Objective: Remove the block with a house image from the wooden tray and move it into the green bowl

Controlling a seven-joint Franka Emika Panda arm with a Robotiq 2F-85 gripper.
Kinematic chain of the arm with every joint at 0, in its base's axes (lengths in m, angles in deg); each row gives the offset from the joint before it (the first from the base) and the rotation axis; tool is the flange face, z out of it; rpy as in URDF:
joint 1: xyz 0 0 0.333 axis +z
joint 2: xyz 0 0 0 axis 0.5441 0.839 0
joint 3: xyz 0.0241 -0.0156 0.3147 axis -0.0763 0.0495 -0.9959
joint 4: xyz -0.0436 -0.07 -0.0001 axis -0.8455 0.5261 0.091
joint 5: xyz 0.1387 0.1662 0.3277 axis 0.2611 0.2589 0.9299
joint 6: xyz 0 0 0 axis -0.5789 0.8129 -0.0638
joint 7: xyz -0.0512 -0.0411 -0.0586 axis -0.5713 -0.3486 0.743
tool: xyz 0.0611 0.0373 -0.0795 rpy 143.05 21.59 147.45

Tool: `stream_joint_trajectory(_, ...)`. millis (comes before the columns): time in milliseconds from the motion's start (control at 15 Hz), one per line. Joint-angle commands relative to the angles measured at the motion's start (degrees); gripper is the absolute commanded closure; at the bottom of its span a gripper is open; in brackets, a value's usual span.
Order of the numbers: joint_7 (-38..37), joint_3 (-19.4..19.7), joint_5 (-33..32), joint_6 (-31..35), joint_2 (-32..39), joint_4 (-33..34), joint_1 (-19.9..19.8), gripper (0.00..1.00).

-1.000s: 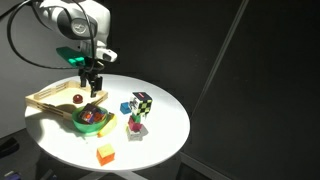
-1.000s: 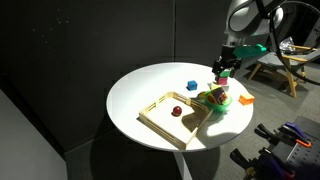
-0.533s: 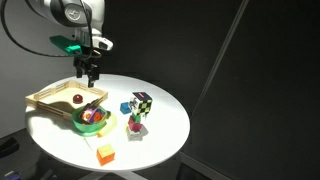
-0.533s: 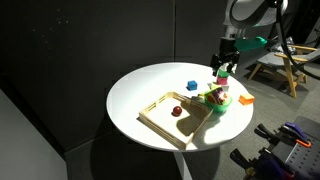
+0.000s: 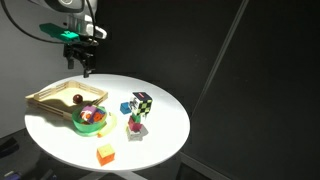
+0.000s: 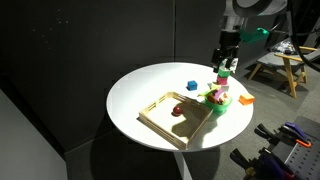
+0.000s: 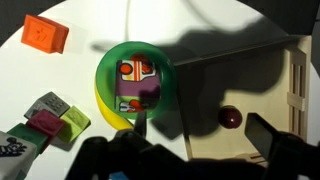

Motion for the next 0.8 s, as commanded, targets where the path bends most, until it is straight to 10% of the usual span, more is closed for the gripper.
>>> stream_joint_trajectory(0, 5.2, -0.2, 1.2, -3.0, -4.1, -1.6, 0.5, 0.0)
stream_joint_trajectory(733, 2.5, -1.7, -0.1, -7.9, -11.9, -5.7, 1.9, 0.0)
